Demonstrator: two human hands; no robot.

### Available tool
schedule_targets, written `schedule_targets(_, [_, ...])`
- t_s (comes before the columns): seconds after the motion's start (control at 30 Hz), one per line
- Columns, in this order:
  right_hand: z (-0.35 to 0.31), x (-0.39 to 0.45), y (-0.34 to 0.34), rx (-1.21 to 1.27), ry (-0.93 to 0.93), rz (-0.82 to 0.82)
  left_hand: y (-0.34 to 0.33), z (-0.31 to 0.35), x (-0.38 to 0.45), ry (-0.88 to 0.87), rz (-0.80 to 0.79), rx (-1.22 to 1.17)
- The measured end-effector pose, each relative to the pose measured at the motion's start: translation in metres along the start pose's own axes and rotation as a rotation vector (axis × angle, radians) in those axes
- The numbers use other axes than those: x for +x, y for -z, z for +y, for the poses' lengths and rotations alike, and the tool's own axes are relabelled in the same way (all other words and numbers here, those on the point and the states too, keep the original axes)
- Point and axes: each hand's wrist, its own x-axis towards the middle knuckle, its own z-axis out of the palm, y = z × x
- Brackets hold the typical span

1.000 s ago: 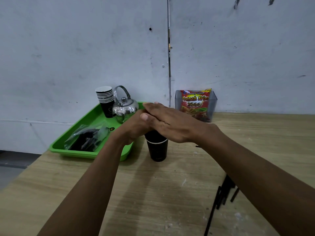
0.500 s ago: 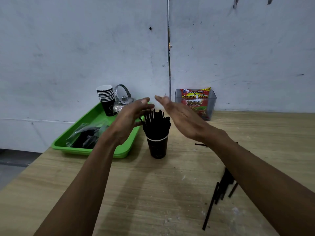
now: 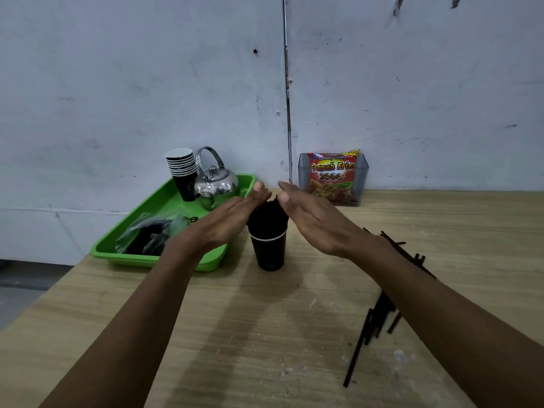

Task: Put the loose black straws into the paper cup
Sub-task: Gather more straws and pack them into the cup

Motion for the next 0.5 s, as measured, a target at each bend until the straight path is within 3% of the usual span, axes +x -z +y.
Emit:
schedule_targets(0.1, [0.006, 0.001, -0.012, -0.117, 0.007, -0.062, 0.003, -0.002, -0.002, -0.024, 0.138, -0.011])
schedule_targets(0.33, [0.007, -0.003, -0.021, -0.267, 0.005, -0.115, -0.009, -0.01, -0.005, -0.035, 0.018, -0.005])
schedule_targets(0.5, [0.007, -0.003, -0.019, -0.206, 0.016, -0.035, -0.005, -0.014, -0.003, -0.066, 0.185, -0.084])
